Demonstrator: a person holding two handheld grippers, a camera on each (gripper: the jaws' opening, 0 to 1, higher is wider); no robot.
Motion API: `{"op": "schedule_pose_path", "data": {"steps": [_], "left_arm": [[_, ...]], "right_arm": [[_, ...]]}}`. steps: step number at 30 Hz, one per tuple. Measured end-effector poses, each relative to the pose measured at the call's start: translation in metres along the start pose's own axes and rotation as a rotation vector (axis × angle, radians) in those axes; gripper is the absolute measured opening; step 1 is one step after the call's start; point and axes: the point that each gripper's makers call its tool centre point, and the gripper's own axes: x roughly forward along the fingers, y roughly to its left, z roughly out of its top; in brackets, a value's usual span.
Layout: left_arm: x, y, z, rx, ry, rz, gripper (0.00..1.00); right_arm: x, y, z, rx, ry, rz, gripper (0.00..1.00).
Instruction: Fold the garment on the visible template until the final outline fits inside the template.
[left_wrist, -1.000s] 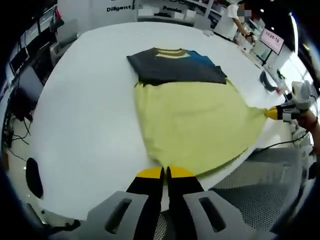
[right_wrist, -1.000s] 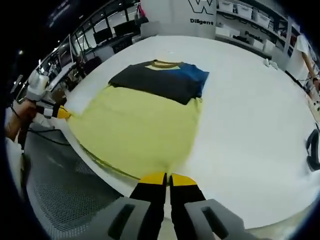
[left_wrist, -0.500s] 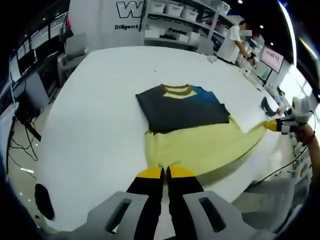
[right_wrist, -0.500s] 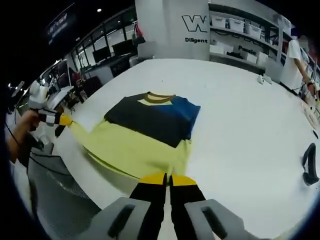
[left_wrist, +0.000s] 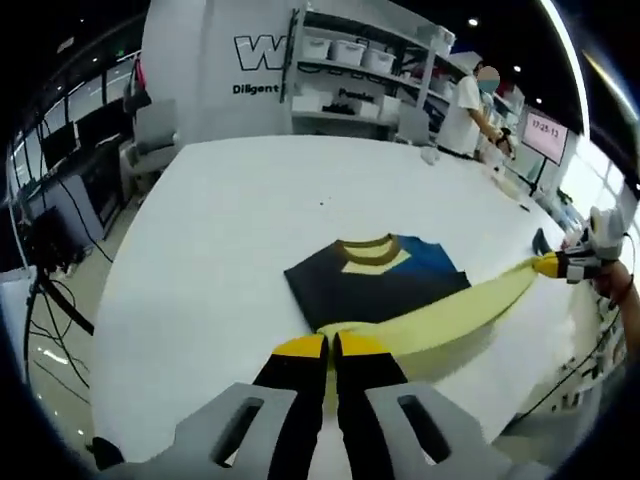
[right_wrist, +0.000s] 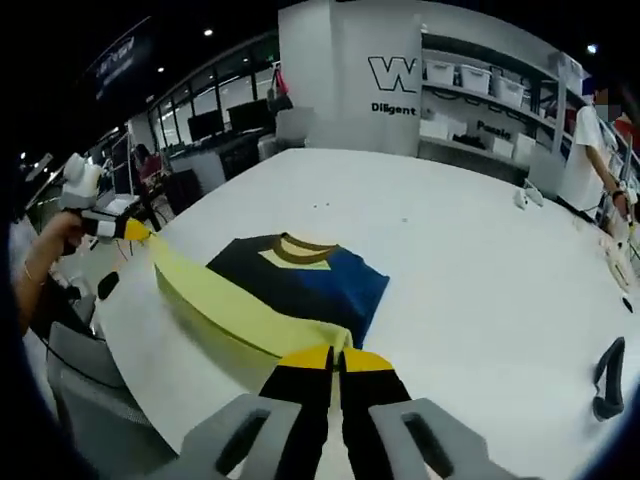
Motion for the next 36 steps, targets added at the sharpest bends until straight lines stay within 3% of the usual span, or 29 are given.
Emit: {"op": "schedule_pose_path", "data": {"steps": [10,18,26,36], "left_arm": [[0.03,0.015,0.031,-0.038,-0.031,0.009,0.02],[0.068,0.035,0.043,-0.071,-0.013,0.024,0.02],[0.106,0.045,0.051,-0.089,0.002,0.024,0.02],[0.149,0.059,0.039,-0.104,0.061,0.048,0.02]], "right_arm": [[0.026,-0.014,0.034,-0.009,-0.037,-0.021,0.0],[0.057,-0.023,0.051,-0.018,-0.032,-0.037,0.0],[0.091,-0.038,0.051,-0.019,0.025,-0.061,0.0],[0.13,-0.052,0.041,0.025,0.092,-0.073,0.0]]}}
